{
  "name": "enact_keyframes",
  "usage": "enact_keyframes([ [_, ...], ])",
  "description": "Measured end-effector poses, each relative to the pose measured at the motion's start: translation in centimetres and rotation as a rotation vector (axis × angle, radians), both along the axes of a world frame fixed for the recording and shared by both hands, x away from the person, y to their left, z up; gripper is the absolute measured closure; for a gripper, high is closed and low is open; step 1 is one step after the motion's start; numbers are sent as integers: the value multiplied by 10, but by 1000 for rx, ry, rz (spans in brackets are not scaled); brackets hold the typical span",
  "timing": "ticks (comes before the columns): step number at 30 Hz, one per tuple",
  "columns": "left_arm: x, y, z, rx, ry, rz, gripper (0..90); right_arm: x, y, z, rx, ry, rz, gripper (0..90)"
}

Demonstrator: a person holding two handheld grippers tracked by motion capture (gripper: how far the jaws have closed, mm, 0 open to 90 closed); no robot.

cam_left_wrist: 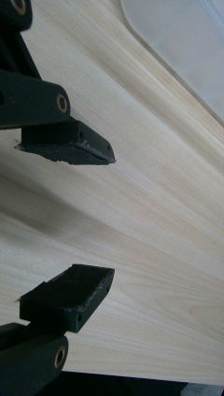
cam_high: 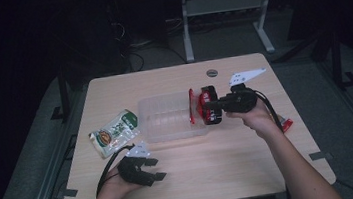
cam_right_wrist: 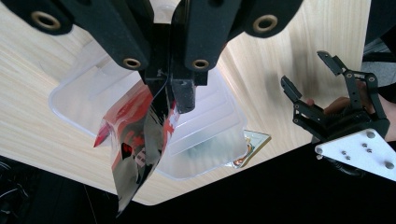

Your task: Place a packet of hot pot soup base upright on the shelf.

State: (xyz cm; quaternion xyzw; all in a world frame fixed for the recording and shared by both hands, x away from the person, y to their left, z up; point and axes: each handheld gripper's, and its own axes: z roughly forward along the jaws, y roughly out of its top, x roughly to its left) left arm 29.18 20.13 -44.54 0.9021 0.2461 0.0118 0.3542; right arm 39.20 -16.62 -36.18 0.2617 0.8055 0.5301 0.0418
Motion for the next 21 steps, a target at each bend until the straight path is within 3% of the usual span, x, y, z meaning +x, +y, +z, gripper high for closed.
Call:
enact_keyframes([
  [21,-2,-2,-1,2,9,-1,378,4,16,-11,-29,17,2,900],
])
